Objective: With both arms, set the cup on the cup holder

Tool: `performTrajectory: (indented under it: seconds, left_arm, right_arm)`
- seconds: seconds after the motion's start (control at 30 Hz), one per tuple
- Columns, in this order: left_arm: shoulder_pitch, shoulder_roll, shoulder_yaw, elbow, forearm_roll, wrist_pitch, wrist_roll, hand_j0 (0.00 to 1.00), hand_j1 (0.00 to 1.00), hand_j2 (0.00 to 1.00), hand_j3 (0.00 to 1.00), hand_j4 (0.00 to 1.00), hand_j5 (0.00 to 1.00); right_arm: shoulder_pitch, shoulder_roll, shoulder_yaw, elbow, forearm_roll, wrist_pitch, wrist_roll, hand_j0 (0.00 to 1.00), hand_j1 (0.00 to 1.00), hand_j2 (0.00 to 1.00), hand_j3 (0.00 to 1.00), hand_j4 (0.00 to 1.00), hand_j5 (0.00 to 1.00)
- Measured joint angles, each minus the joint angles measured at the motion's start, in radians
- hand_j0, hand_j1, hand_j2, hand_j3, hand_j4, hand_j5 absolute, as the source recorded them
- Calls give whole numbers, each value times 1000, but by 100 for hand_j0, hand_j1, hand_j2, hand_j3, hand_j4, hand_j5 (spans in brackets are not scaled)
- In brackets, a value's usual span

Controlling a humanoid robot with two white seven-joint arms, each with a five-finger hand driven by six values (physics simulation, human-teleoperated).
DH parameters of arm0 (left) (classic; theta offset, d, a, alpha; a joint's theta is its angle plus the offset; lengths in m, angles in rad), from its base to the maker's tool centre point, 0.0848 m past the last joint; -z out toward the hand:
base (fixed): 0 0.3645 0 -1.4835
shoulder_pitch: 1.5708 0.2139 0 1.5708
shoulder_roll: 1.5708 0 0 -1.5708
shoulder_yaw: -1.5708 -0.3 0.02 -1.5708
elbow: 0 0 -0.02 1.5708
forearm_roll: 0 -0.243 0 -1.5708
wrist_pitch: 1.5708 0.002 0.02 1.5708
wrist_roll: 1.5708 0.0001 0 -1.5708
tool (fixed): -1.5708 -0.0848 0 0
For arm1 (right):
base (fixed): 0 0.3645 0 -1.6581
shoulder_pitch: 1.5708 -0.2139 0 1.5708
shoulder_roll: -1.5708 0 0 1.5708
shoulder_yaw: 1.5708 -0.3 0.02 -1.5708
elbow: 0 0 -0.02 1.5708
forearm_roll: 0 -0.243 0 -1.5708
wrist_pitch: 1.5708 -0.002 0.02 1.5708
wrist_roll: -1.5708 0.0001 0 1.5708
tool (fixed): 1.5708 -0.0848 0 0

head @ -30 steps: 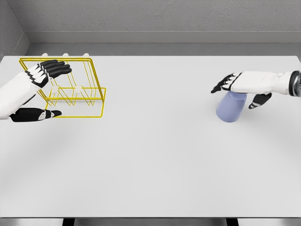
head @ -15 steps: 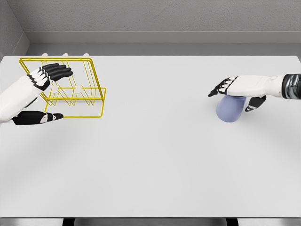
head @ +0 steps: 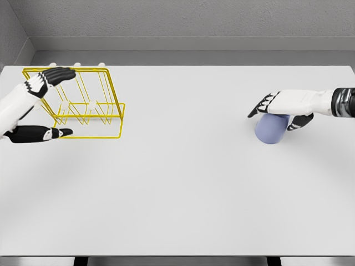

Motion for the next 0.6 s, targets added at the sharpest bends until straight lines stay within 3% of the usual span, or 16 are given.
performTrajectory:
  seconds: [0.23, 0.6]
  left_arm:
    - [2, 1, -6, 0, 9, 0, 0, 100, 100, 100, 100, 100, 100]
    - [2, 6, -7, 0, 10, 0, 0, 100, 100, 100, 100, 100, 100]
  right_arm:
    - [0, -1, -3, -1, -13, 16, -1, 69, 69, 69, 69, 69, 69]
    - [-11, -3, 0, -2, 12, 5, 0, 57, 57, 57, 57, 57, 57]
